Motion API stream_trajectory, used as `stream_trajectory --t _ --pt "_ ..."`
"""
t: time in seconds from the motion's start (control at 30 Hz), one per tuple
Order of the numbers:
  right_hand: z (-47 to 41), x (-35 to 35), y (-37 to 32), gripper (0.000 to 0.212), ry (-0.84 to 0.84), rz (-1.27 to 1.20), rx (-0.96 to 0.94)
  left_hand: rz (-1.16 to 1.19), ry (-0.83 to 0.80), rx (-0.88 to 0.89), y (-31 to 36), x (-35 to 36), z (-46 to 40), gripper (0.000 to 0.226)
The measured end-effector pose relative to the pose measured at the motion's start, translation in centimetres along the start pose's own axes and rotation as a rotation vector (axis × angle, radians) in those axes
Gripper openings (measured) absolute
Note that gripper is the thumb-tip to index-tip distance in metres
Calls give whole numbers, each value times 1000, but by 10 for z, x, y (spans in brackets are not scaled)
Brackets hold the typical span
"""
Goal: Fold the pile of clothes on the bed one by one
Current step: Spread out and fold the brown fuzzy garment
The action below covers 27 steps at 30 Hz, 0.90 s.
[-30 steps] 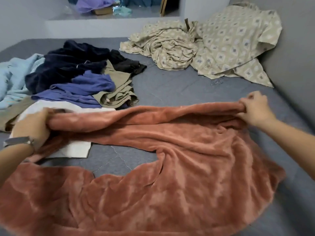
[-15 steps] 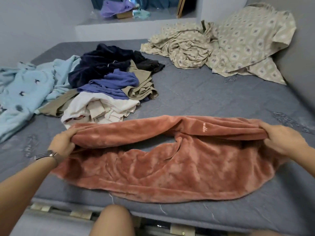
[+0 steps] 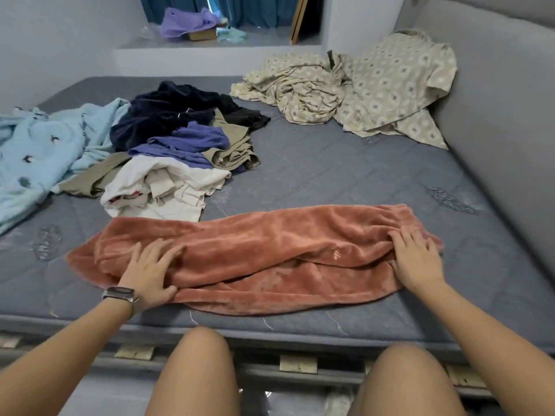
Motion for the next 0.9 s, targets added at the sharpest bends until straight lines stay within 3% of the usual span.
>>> stream_trajectory --t 0.1,0.2,0.3,0.37,0.43,0.47,0.53,0.6,0.67,0.8,0.83,0.9 --pt "-1 5 -22 52 -7 9 -61 -26 17 200 48 12 -1 88" --pt "-8 7 -23 45 -55 116 -106 24 -84 -12 35 12 -1 65" --pt "-14 -10 -13 32 6 98 -67 121 150 -160 15 -23 -1 38" --pt "-16 -21 0 36 75 -44 -9 242 337 -154 5 -44 6 40" --pt "-13 -16 9 49 18 -137 -56 242 406 -42 3 -54 20 43" --pt "-10 -9 9 50 -55 -120 -129 214 351 42 7 -49 26 46" --pt "2 9 5 45 -216 8 -272 141 29 191 21 -17 39 66" --pt "10 23 5 40 -322 29 -272 97 -297 124 26 12 54 67" --pt "9 17 2 31 -246 2 -180 119 -185 52 36 5 47 65" --pt "-2 -23 2 13 236 -289 38 303 166 87 93 -33 14 56" --pt "-3 -23 -2 17 260 -323 31 335 201 100 112 -39 6 55" --pt "-6 0 -12 35 67 -299 2 362 169 100 147 -37 -9 61"
Point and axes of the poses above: each hand's wrist, its own z-axis away from the middle knuckle, its own x-axis out of the palm, y = z × x, the point moved 8 cm from there along -z, towards the middle knuckle, and after that the axes turned 11 degrees about y, right-handed, at the moved point
